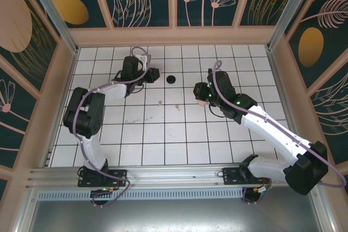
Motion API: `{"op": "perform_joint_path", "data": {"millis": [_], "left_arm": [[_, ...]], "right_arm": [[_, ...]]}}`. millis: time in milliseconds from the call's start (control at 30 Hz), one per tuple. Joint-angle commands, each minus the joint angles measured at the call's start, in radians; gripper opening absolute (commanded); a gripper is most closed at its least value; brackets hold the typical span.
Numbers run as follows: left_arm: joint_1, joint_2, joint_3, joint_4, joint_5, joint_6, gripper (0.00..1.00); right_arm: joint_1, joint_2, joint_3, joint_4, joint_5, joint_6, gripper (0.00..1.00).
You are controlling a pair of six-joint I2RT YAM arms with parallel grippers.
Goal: Insert the wireless bluetooth earbuds into the charging case
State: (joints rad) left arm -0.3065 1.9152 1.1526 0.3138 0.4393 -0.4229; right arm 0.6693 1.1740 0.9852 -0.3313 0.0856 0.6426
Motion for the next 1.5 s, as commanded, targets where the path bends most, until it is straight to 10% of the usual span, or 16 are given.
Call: {"op": "perform_joint_path", "data": {"millis": [0, 533, 1133, 1467], "left_arm": [[0.027, 0.046, 0.06, -0.07, 0.094, -0.033, 0.0], [0.064, 0.18, 0.053, -0.063, 0.231, -0.081, 0.01], [0.073, 0.185, 0.068, -0.213, 0.021, -0.046, 0.44], [0.122, 0.072, 0.071, -0.277, -0.069, 0.01, 0.47]], "right_arm": [[-0.002, -0.022, -0.016, 0.019, 0.034, 0.002, 0.18], [-0.002, -0.01, 0.004, 0.003, 0.062, -0.002, 0.19], [-0.002, -0.001, 0.047, -0.005, 0.063, -0.012, 0.55], [-0.003, 0.009, 0.056, -0.011, 0.076, -0.021, 0.65]]}}
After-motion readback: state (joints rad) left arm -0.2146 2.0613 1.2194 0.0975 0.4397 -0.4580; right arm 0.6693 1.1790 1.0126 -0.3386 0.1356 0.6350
